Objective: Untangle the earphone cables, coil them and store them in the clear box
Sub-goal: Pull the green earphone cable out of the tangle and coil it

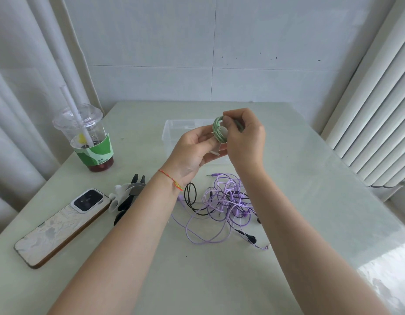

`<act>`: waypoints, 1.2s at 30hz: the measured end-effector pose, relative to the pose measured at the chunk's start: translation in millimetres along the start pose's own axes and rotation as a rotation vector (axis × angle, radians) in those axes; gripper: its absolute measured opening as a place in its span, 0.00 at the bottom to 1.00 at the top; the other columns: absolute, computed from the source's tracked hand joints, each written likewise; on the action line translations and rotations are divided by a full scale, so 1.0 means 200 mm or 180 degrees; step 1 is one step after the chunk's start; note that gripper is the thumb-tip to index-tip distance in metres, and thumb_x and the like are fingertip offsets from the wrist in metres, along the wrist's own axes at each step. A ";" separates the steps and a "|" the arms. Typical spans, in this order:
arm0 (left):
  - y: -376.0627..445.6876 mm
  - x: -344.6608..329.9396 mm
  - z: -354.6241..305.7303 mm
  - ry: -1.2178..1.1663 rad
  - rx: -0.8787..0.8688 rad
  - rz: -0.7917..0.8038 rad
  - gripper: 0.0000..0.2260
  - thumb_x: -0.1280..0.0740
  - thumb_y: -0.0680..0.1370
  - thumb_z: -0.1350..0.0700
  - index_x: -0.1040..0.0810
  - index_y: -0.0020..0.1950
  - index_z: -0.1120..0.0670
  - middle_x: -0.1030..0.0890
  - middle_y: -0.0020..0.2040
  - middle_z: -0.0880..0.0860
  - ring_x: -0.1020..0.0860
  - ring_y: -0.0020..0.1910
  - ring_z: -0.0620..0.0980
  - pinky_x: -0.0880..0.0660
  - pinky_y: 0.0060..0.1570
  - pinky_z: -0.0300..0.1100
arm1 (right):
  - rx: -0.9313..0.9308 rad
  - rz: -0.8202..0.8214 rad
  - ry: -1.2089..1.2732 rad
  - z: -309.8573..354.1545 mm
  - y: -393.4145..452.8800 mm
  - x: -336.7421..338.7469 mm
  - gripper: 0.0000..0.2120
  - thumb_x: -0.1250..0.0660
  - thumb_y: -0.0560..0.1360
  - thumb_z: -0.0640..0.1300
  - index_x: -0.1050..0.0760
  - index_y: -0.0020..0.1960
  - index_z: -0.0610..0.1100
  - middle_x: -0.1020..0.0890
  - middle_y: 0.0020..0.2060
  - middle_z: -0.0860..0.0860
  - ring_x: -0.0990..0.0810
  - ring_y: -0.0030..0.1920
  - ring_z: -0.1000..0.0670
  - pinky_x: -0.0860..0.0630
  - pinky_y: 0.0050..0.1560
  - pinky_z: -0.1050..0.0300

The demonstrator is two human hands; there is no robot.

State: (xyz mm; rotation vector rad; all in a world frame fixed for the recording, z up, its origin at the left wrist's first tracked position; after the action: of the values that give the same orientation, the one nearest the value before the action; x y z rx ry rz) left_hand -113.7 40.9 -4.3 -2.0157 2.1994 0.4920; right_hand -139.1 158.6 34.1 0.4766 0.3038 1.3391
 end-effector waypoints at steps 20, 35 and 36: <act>-0.01 0.01 0.02 0.0195 0.0189 -0.0094 0.12 0.36 0.79 0.62 0.24 0.62 0.61 0.18 0.52 0.58 0.16 0.40 0.65 0.18 0.43 0.48 | 0.0074 0.0523 -0.0657 0.00 0.05 -0.02 0.03 0.32 0.74 0.38 0.20 0.46 0.42 0.20 0.36 0.56 0.23 0.40 0.55 0.29 0.40 0.69; -0.02 0.01 0.00 0.0196 0.0205 -0.0064 0.10 0.39 0.76 0.67 0.20 0.53 0.63 0.16 0.47 0.57 0.18 0.42 0.69 0.19 0.48 0.53 | -0.0004 0.0510 -0.0541 0.00 0.06 -0.01 0.03 0.32 0.73 0.37 0.20 0.45 0.43 0.19 0.36 0.54 0.21 0.39 0.55 0.25 0.42 0.63; -0.02 0.01 0.00 0.0200 0.0213 -0.0088 0.10 0.39 0.76 0.68 0.20 0.53 0.62 0.16 0.47 0.58 0.18 0.42 0.70 0.18 0.48 0.53 | -0.0162 0.0565 -0.0404 -0.02 0.07 -0.01 0.04 0.32 0.73 0.37 0.19 0.44 0.43 0.18 0.36 0.54 0.21 0.38 0.55 0.25 0.41 0.62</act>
State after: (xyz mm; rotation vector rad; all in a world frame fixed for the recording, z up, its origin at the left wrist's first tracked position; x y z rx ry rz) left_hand -110.6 37.9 -6.1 -2.0509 2.1890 0.3518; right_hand -152.1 159.1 37.8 0.5531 0.1243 1.4781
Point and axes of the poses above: each hand's wrist, its own y-axis towards the middle knuckle, its own x-axis out of the back of the hand, z = x × y, the point moved 8 cm from there along y, towards the middle knuckle
